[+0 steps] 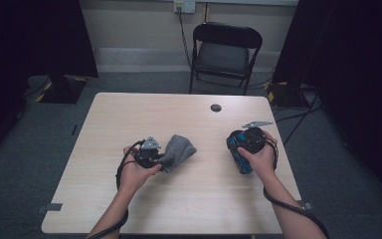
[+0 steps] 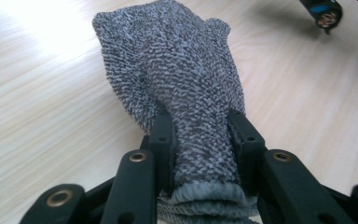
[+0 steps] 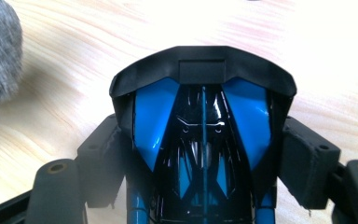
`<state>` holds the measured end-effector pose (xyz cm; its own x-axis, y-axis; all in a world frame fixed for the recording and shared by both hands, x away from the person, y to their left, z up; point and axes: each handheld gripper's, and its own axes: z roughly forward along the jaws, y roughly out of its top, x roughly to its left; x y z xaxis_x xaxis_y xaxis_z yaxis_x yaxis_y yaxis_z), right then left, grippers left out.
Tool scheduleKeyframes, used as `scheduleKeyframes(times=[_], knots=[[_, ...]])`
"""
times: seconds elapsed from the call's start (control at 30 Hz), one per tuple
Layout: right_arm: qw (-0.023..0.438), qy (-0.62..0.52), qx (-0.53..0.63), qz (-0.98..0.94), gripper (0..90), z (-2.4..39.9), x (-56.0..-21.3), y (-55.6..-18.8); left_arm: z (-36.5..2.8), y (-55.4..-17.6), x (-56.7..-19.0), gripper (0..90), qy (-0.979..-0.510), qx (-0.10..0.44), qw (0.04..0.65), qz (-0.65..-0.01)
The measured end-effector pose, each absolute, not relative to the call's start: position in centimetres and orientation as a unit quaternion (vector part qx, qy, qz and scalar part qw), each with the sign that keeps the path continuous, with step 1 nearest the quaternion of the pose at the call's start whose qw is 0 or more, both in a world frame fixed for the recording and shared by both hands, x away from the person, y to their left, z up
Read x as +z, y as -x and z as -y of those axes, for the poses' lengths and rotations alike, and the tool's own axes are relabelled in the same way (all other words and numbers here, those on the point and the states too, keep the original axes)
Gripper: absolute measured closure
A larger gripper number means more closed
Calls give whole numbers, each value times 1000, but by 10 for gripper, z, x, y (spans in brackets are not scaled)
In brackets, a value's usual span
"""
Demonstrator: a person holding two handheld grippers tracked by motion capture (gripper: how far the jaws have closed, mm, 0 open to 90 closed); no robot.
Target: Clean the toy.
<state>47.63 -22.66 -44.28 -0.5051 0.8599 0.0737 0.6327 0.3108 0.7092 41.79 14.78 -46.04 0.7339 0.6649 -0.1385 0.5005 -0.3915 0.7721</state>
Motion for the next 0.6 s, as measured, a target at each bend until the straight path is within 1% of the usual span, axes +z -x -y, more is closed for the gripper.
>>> scheduleKeyframes(times=[0.23,0.37,0.6], knots=[[149,-475,345,-796,252,228,-454,-482,-158,-423,-472,656,-827,124,408,-366],[146,-474,329,-804,251,226,-460,-487,-158,-426,-478,647,-830,126,400,-368],[146,-475,305,-812,250,222,-478,-492,-156,-429,-483,624,-825,123,404,-376]])
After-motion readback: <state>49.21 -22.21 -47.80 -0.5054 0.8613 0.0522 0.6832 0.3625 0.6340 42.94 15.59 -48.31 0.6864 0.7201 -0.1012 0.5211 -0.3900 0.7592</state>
